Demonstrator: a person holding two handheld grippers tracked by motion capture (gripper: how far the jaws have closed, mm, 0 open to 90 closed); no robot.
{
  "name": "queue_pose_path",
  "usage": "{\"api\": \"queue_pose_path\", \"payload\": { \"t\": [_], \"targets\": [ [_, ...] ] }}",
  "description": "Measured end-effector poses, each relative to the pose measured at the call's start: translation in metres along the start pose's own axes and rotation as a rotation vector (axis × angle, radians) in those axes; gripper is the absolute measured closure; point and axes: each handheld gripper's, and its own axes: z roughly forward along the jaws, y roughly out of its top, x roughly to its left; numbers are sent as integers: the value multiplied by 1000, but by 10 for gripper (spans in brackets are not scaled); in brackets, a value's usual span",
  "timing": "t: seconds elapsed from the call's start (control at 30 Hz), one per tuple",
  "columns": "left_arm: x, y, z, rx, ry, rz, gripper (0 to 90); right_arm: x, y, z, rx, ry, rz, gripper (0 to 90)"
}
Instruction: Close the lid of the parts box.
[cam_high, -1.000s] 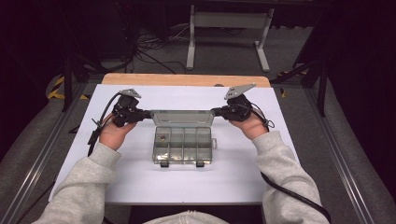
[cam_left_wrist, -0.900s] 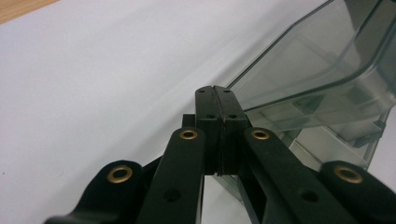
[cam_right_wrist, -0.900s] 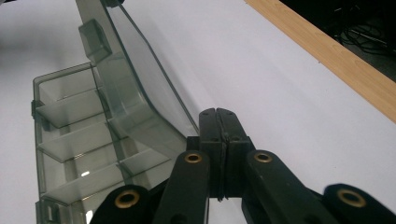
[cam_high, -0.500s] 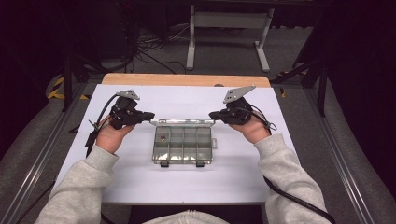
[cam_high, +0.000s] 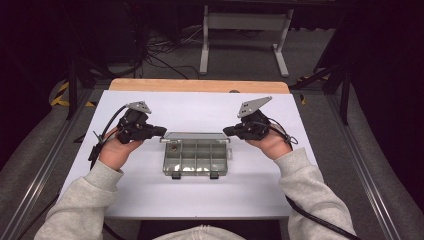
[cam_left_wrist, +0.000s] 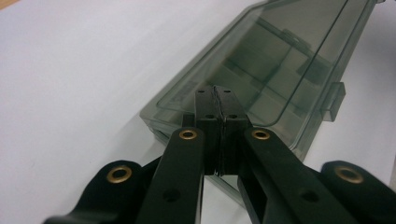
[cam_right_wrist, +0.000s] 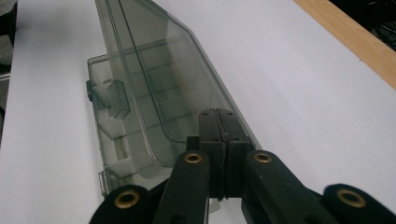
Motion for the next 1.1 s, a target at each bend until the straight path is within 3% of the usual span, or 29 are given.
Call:
{"api": "queue_pose_path", "payload": {
  "t": [0.53, 1.1],
  "targets": [
    [-13, -7, 5, 104, -26, 58, 889, 16, -5, 6, 67, 52, -14, 900],
    [-23, -13, 16, 183, -48, 80, 889, 26, -10, 19, 142, 108, -17, 900]
  ]
}}
